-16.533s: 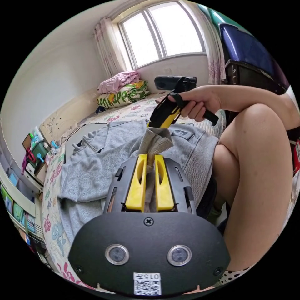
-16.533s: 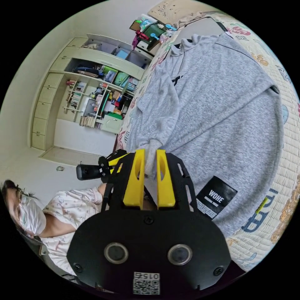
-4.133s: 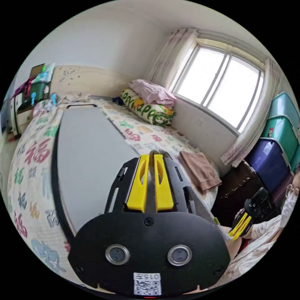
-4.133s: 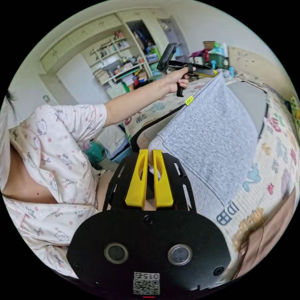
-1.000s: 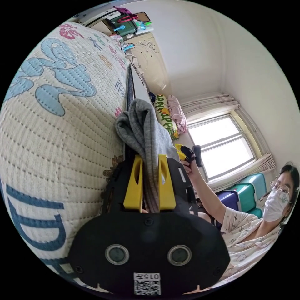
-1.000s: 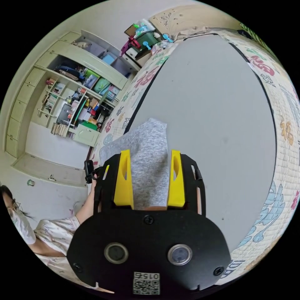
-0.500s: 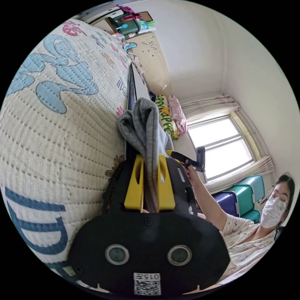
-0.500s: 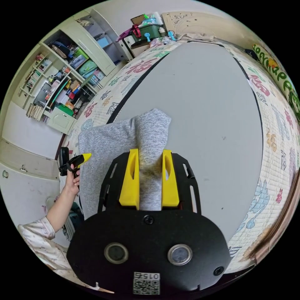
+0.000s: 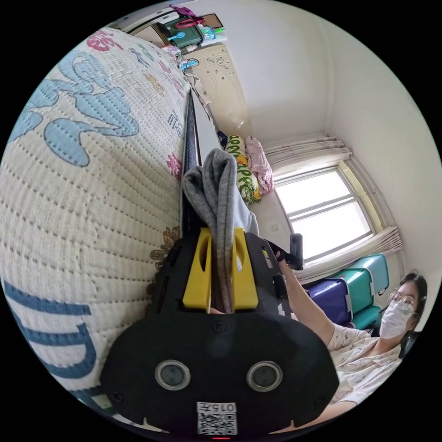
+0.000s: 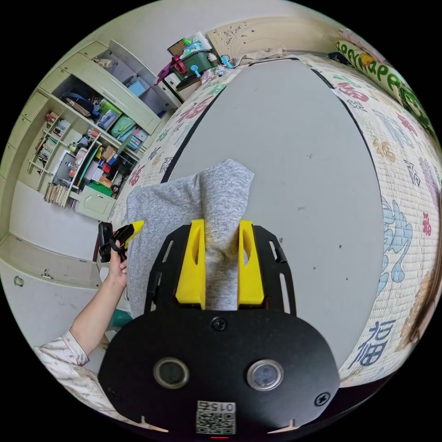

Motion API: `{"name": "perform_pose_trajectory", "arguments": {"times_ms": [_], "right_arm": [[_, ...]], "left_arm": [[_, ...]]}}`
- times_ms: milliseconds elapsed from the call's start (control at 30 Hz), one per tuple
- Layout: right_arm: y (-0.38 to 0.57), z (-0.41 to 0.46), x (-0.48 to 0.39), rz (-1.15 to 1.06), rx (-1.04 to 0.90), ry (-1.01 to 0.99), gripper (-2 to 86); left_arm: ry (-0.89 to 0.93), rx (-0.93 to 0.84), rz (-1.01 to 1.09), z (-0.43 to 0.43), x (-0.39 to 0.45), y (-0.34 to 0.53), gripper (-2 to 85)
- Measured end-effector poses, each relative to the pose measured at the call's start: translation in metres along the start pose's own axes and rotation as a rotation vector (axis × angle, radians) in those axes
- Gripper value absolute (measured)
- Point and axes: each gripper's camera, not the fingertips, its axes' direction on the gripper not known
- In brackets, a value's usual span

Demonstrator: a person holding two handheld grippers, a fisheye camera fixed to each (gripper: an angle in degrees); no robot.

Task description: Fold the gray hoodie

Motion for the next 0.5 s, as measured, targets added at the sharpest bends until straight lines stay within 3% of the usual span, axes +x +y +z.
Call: {"name": "perform_pose_trajectory", "arguments": {"times_ms": [500], "right_arm": [[0.030,-0.068,0.031,0.033,0.004,-0.084,11.0]], "left_arm": [[-0.012,-0.003,-0.007,0.016,0.005,0.005,6.7]]}}
